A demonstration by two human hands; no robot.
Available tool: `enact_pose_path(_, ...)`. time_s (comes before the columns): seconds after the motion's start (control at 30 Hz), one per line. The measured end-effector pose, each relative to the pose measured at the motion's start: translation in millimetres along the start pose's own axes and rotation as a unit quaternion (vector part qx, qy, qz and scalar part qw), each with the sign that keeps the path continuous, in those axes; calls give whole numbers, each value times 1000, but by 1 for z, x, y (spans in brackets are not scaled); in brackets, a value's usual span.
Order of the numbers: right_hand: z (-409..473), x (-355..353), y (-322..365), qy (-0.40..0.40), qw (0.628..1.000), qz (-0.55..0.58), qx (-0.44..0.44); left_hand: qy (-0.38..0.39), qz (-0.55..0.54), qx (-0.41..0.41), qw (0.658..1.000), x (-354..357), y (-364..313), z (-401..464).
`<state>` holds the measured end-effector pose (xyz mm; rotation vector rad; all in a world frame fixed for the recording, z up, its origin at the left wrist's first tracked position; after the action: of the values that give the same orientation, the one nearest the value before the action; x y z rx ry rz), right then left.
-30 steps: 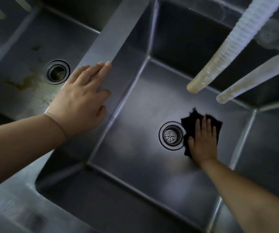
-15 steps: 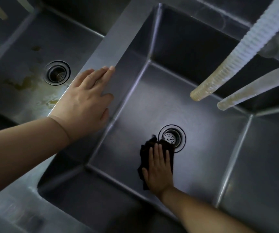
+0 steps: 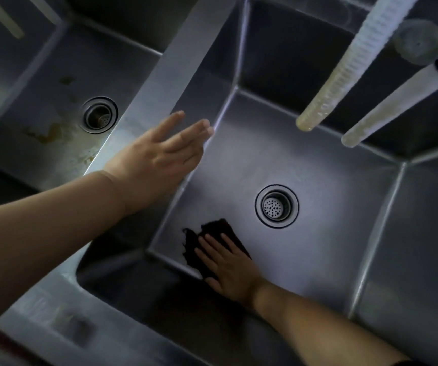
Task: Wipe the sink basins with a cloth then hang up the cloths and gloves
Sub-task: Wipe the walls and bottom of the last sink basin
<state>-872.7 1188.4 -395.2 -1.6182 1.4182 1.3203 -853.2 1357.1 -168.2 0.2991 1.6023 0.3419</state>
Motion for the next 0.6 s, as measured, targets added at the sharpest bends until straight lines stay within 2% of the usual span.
enact_pose_path(0.07, -43, 10, -15, 9, 1000, -12, -6, 12, 5, 7, 1000, 2, -7, 4)
enact_pose_path(0.13, -86, 18, -38, 24, 1000, -9, 15, 11, -41, -13, 999, 5, -18, 10)
enact_pose_path(0.23, -145, 25, -82, 43, 990, 24, 129, 31, -115, -18, 993, 16, -51, 23)
enact_pose_path(0.33, -182, 29, -125, 67, 945, 44, 317, 81, -166, 13, 983, 29, -88, 36)
enact_pose_path(0.43, -191, 27, -153, 39, 881, 70, 467, 139, -147, 13, 979, 50, -108, 46)
enact_pose_path(0.5, -189, 22, -168, 5, 848, 77, 525, 174, -157, 7, 972, 69, -117, 47)
enact_pose_path(0.6, -185, 19, -188, -21, 826, 80, 558, 184, -212, -44, 959, 81, -109, 54)
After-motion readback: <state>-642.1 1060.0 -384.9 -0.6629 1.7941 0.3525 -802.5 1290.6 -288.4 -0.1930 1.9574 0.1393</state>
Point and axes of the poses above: each hand's wrist, its own z-axis towards the middle knuckle, its own x-axis out of the palm, y = z × x, the point moved 9 cm from there along z, towards the middle knuckle, and after that the axes turned 3 degrees about x, right-handed, at the moved point
